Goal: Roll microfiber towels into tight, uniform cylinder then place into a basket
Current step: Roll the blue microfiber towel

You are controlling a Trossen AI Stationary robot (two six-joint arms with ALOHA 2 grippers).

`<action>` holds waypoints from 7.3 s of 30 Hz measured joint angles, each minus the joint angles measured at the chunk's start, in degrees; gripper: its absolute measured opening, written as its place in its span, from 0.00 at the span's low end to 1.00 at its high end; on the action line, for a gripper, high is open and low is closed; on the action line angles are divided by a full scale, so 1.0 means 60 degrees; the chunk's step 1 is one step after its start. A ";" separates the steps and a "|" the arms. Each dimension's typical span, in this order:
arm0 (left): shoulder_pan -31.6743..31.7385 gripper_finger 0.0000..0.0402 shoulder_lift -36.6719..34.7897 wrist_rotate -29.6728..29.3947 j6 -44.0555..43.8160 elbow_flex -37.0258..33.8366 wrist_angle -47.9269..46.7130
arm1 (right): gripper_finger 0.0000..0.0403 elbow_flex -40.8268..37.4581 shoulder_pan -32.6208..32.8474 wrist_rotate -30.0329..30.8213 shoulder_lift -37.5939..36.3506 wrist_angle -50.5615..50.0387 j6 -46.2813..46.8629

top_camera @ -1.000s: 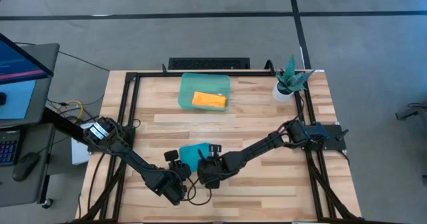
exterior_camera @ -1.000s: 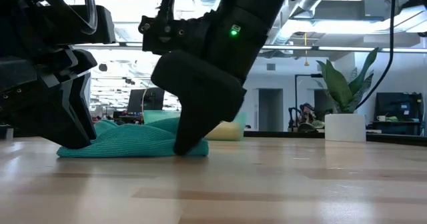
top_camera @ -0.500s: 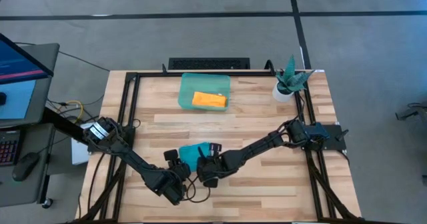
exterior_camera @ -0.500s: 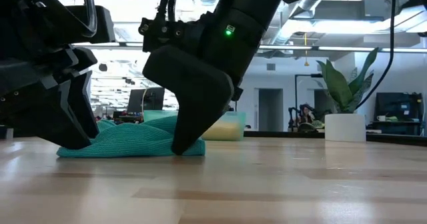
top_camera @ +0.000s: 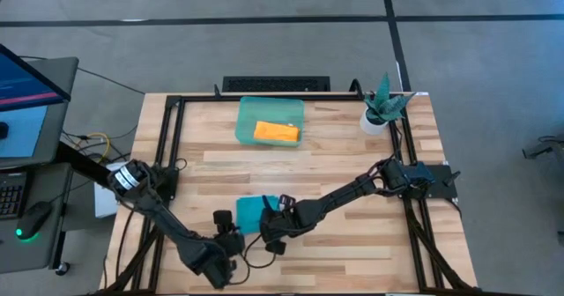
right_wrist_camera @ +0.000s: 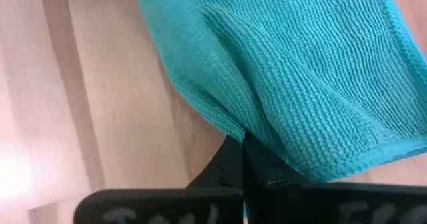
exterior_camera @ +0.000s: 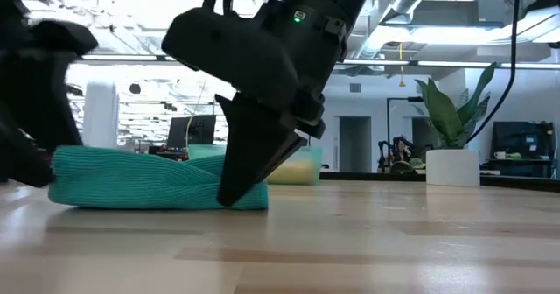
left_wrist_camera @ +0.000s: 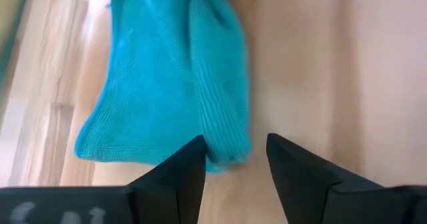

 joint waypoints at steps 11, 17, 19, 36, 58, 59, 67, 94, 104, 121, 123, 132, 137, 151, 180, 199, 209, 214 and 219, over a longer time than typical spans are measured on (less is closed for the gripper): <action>-0.0981 0.38 -0.0013 -0.1039 0.1758 0.0507 0.0206 | 0.02 -0.0007 0.0071 -0.0253 -0.0011 -0.0014 0.0606; -0.1311 0.38 -0.0026 -0.1448 0.2348 0.0700 0.0781 | 0.04 -0.0018 -0.0034 -0.0629 -0.0011 0.0019 0.0612; -0.1325 0.38 -0.0023 -0.1448 0.2769 0.0637 0.1254 | 0.04 -0.0018 -0.0046 -0.0755 -0.0011 0.0028 0.0696; -0.0267 0.38 0.0754 -0.1704 0.2156 0.0328 -0.0032 | 0.03 -0.0017 0.0160 -0.1006 -0.0011 0.0135 0.0698; 0.0511 0.38 0.0991 -0.0042 0.0322 0.0361 -0.0631 | 0.15 -0.0018 0.0365 -0.1162 -0.0004 0.0304 0.0471; 0.0505 0.38 0.0993 -0.0018 0.0163 0.0361 -0.0634 | 0.17 -0.0018 0.0399 -0.1160 -0.0004 0.0316 0.0404; 0.0310 0.38 0.1009 0.0465 -0.0967 0.0357 -0.0537 | 0.32 -0.0015 0.0515 -0.1397 -0.0045 0.0289 0.0317; 0.0440 0.38 0.1016 0.0544 -0.1402 0.0336 -0.0153 | 0.27 -0.0038 0.2848 0.2336 -0.0711 0.0141 -0.4779; 0.0445 0.38 0.1016 0.0538 -0.1402 0.0332 -0.0157 | 0.40 -0.0030 0.2261 0.2382 -0.0249 0.0750 -0.5578; 0.0442 0.38 0.1016 0.0527 -0.1836 0.0325 -0.0157 | 0.54 0.0035 0.1418 0.2472 0.0257 0.0465 -0.4793; 0.0442 0.37 0.1016 0.0534 -0.1905 0.0325 -0.0150 | 0.53 0.0036 0.1418 0.2485 0.0263 0.0452 -0.4796; 0.0440 0.33 0.1020 0.0567 -0.2124 0.0325 -0.0130 | 0.48 0.0652 0.1400 0.2664 0.0351 -0.0750 -0.4765; 0.0438 0.32 0.1020 0.0564 -0.2120 0.0325 -0.0131 | 0.47 0.0946 0.1340 0.3318 0.0386 -0.1736 -0.4085; 0.0438 0.32 0.1024 0.0527 -0.2290 0.0325 -0.0124 | 0.40 0.0860 0.0998 0.2896 0.0674 -0.1683 -0.3293; 0.0476 0.53 0.1062 -0.0351 -0.1551 0.0581 -0.1182 | 0.01 0.1439 0.0952 0.1541 0.0736 -0.2165 -0.1569; -0.1147 0.53 0.1082 -0.1910 -0.0183 0.1753 -0.2534 | 0.02 0.1453 0.0886 0.1248 0.0729 -0.2211 -0.1403; -0.0857 0.53 0.1970 -0.2039 0.1954 0.1745 -0.1474 | 0.02 0.1457 0.0850 0.1150 0.0721 -0.2218 -0.1399; -0.0280 0.53 0.2010 -0.1591 0.1988 0.1749 -0.1601 | 0.02 0.1453 0.0846 0.1117 0.0721 -0.2218 -0.1401; 0.0202 0.53 0.1972 -0.1173 0.2038 0.1765 -0.1890 | 0.02 0.1453 0.0858 0.1064 0.0721 -0.2218 -0.1402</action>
